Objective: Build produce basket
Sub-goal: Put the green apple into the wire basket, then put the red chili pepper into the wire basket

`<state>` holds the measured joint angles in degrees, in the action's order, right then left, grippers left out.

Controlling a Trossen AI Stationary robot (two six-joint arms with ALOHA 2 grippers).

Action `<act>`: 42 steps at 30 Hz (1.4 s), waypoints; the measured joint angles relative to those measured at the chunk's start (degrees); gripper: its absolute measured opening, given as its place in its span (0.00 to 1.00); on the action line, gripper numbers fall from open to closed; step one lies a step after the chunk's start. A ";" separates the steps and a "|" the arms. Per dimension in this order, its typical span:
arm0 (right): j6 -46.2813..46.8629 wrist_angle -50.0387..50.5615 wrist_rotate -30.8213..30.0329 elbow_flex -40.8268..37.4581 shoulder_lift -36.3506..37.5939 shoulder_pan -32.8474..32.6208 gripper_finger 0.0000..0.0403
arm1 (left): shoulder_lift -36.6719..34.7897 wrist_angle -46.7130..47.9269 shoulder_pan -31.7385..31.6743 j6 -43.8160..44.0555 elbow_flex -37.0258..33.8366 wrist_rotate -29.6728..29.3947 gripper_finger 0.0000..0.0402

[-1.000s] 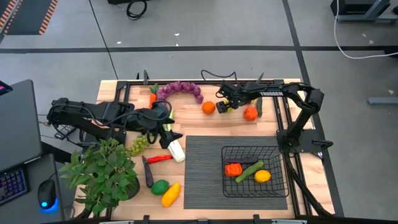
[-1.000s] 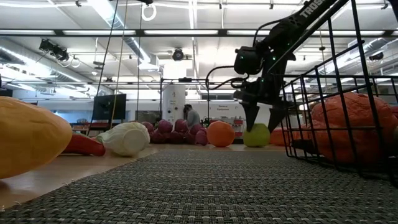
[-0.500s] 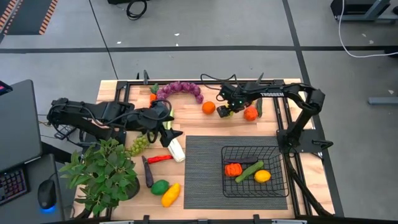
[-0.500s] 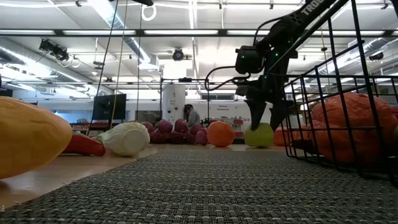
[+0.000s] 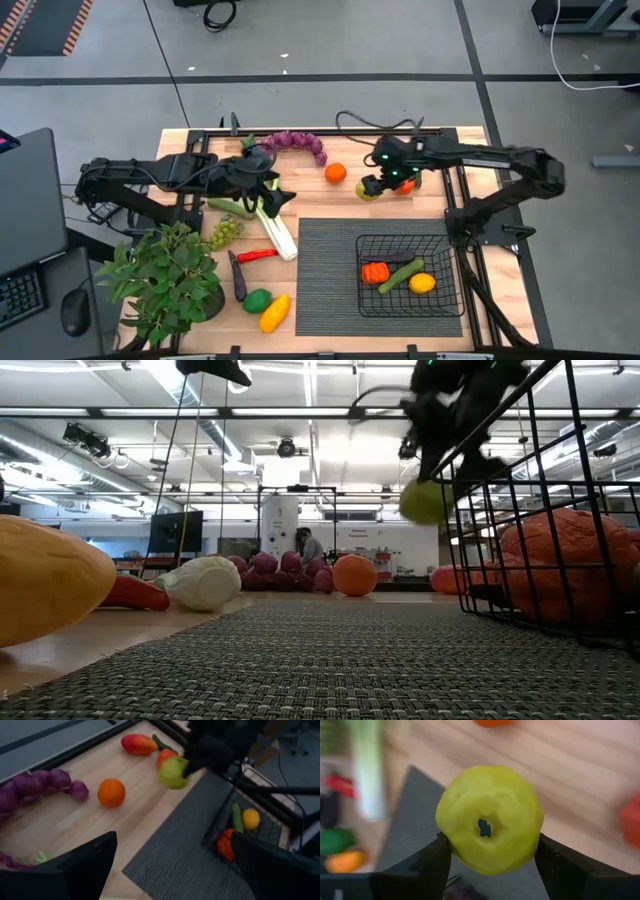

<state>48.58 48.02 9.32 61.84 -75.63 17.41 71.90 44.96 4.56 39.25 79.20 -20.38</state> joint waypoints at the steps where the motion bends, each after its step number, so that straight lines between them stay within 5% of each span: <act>1: 1.83 0.01 0.01 0.00 1.96 -1.13 0.65 | 0.00 -0.61 -0.37 -0.06 0.00 -0.02 0.99; 14: 24.82 3.32 8.45 0.00 17.63 -20.25 0.65 | 0.04 -5.07 -2.91 -14.43 0.00 0.01 0.99; 26: 36.04 16.82 11.51 0.02 15.64 -32.56 0.66 | 0.07 -5.42 -2.68 -11.26 0.02 0.28 0.99; 33: 38.22 17.47 11.32 0.02 13.36 -35.68 0.72 | 0.13 -4.58 -2.01 -5.42 0.02 8.72 0.99; 42: 40.85 17.28 6.86 0.02 10.92 -37.46 0.86 | 0.20 8.04 1.06 -3.74 0.02 9.75 0.99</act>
<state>89.44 65.29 16.18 61.87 -64.71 -20.06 72.10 53.00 5.62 35.51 79.22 -10.64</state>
